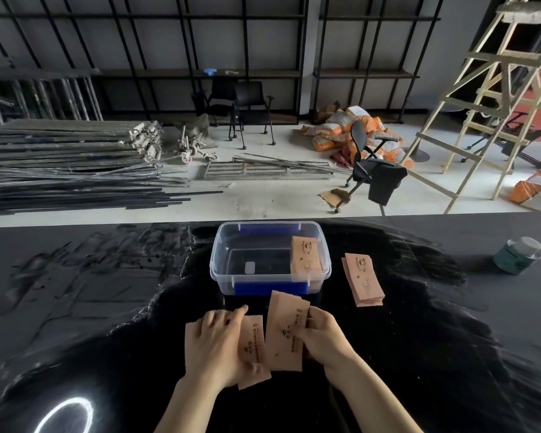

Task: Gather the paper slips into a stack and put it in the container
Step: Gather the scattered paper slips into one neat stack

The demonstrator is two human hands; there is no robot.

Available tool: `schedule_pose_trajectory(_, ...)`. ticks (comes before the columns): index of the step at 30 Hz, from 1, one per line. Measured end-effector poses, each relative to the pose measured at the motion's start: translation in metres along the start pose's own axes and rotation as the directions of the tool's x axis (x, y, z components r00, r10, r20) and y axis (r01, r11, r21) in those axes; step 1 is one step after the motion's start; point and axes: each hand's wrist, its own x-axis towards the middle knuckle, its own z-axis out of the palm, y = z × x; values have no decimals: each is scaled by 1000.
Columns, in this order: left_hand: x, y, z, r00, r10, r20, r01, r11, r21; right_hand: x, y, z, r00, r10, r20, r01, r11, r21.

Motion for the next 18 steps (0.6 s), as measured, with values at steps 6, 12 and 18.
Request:
schedule_pose_trajectory(6, 6, 3, 0, 996, 81, 25, -78, 992, -98, -1, 3, -1, 1000, -13, 21, 14, 1000, -22)
schedule_pose_trajectory(12, 18, 8, -8, 976, 174, 135, -175, 984, 2, -3, 3, -8, 1000, -3, 5, 3, 999, -38)
schedule_pose_trajectory(18, 26, 0, -10, 969, 163, 183, -174, 984, 44, -10, -3, -11, 1000, 18, 24, -17, 999, -46)
